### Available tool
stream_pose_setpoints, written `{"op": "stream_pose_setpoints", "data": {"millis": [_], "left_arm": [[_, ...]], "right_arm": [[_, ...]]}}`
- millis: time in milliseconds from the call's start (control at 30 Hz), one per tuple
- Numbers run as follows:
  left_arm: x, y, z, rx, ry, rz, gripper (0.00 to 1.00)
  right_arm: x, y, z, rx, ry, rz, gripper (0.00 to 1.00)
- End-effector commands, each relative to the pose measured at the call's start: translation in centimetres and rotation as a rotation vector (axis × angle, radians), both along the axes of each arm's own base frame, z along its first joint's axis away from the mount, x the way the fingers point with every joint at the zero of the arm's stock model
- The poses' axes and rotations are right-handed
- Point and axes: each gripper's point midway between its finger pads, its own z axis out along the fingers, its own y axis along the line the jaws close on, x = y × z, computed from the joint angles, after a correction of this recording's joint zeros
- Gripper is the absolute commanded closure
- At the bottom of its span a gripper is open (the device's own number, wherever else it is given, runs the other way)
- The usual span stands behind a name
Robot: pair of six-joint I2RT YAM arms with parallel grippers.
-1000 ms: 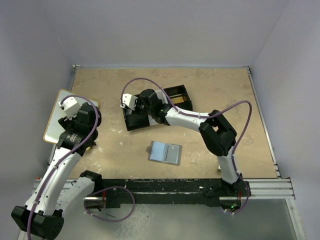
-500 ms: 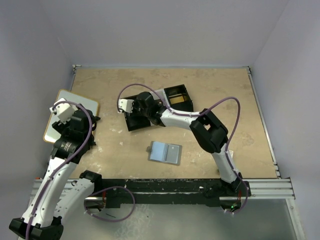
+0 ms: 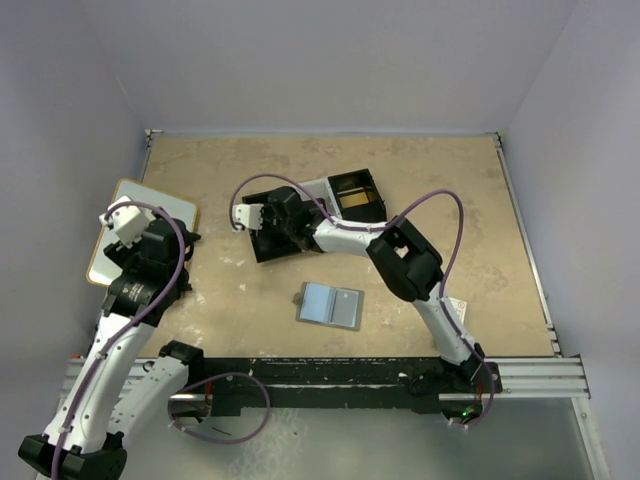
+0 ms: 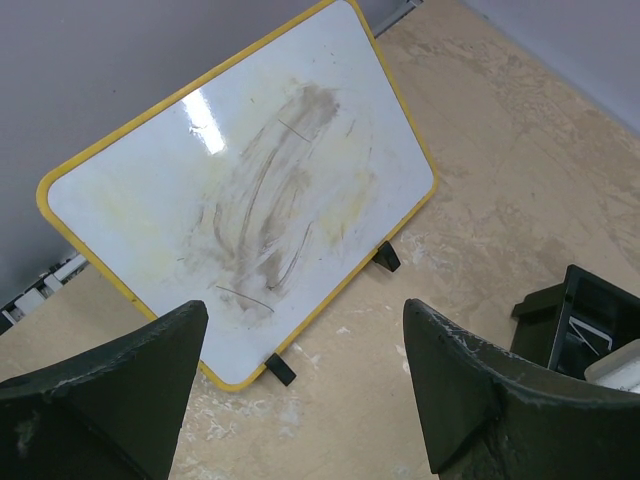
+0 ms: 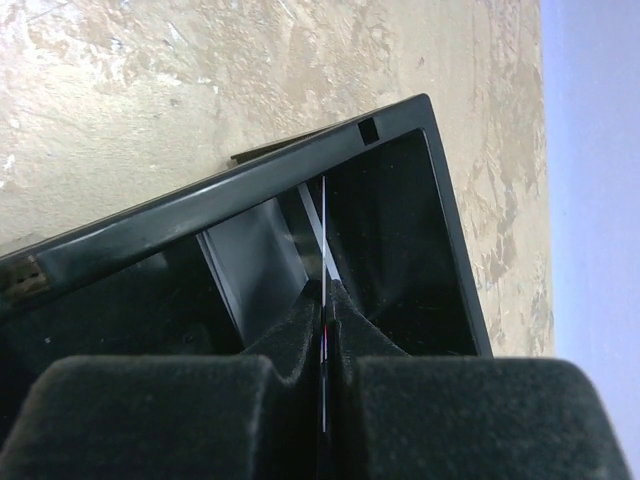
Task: Take the credit cards out of the card holder
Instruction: Place the credit card in the storage box.
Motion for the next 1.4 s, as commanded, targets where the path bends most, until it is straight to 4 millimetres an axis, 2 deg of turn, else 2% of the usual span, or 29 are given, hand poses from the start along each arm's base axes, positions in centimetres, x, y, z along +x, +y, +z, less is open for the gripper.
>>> {"op": "stream_pose_setpoints", "data": {"millis": [0,167,400,500,633,833,1000,1133,1233,1367], "left_arm": [[0.1,0.2,0.7,-0.007,-0.035,0.026,0.23],[0.1,0.2,0.7,-0.01,-0.042,0.024,0.23],[0.2,0.1,0.7,-0.01,-0.04,0.016,0.23],[0.3,0.1,0.7,-0.009,-0.038,0.011,0.23],[0.3,0.0,0.6,-0.01,-0.034,0.007,0.23],[0.3,-0.1,0.5,-0.008,-0.031,0.003,0.23],[0.4,-0.2,0.4,-0.012,-0.027,-0.003,0.23],[1.3,-1.5,-0.3,-0.04,-0.01,-0.082,0.23],[1.6,-1.7,-0.3,-0.036,-0.004,-0.092,0.23],[1.5,-1.4,-0.4,-0.029,0.003,-0.07,0.23]], "right_arm": [[1.9,0.7,3.4,0.067,-0.08,-0.039,1.0],[2.9,0.1,3.3,0.076,-0.152,-0.102,1.0],[2.1,0.0,0.7,-0.008,-0.106,-0.06,0.9],[2.0,-0.1,0.4,-0.019,-0.08,-0.064,0.89],[2.2,-0.4,0.9,-0.018,-0.091,-0.085,0.84],[1.1,0.3,1.3,-0.003,-0.035,-0.033,0.65],[0.8,0.3,2.2,0.0,-0.033,-0.013,0.54],[0.6,0.5,2.8,0.01,-0.014,-0.005,0.51],[0.4,0.2,3.1,0.017,0.006,0.0,0.49],[0.0,-0.2,3.7,0.024,0.032,0.008,0.34]]}}
